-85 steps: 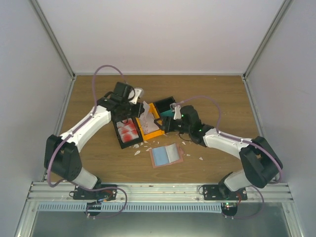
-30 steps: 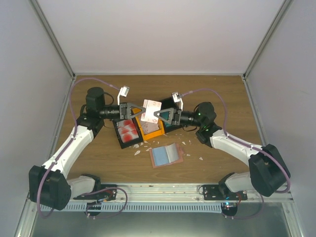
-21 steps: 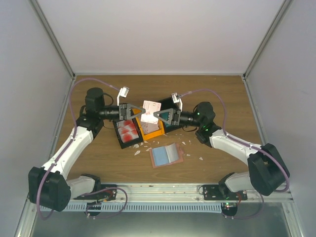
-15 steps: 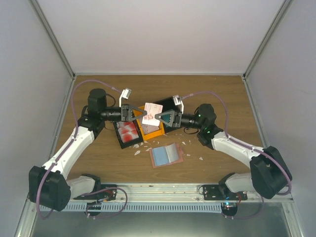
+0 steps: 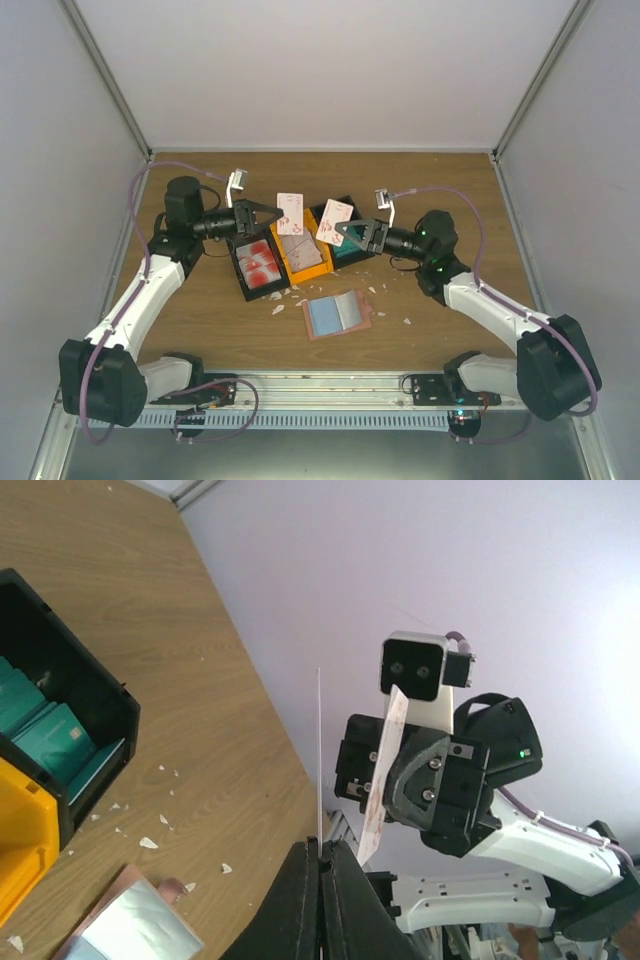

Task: Put the credit cards into the card holder
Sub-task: Insert the credit card into the card holder.

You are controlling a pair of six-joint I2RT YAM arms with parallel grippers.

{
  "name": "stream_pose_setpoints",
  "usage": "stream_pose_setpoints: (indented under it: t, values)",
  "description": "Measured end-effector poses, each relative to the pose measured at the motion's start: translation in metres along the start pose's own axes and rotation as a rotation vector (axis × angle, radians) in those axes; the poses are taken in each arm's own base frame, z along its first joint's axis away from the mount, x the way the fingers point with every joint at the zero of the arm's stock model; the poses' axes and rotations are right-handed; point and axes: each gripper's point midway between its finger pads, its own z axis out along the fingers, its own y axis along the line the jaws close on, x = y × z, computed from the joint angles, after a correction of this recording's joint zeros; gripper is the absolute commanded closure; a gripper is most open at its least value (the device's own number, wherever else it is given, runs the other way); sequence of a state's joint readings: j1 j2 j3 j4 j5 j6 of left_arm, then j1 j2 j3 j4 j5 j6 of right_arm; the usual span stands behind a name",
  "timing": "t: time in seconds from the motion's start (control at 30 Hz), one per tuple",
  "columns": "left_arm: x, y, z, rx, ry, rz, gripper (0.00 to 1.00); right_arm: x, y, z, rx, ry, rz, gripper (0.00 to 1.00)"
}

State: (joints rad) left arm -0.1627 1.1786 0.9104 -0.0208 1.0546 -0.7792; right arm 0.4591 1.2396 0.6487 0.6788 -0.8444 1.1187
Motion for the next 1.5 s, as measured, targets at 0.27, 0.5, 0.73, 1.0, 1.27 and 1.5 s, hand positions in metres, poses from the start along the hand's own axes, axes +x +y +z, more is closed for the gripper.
stream_pose_setpoints:
  t: [0.27,0.5,0.73,1.0,1.27,1.5]
  values:
    - [0.022,0.027,-0.001,-0.117,-0.003,-0.037,1.0,0.027,-0.029,-0.009,0.149,0.1,-0.009,1.0]
    - [0.118,0.069,0.012,-0.267,0.126,-0.137,1.0,0.108,-0.098,-0.039,0.4,0.309,0.112,0.99]
    - [0.194,0.11,0.014,-0.42,0.213,-0.233,1.0,0.165,-0.13,-0.06,0.499,0.463,0.209,0.99]
    - [0.222,0.137,0.02,-0.502,0.228,-0.289,1.0,0.189,-0.158,-0.065,0.552,0.541,0.275,0.99]
    - [0.24,0.156,0.026,-0.558,0.25,-0.31,1.0,0.201,-0.167,-0.063,0.53,0.576,0.308,0.98]
    - [0.238,0.157,0.028,-0.565,0.226,-0.297,1.0,0.208,-0.171,-0.058,0.5,0.612,0.346,0.95]
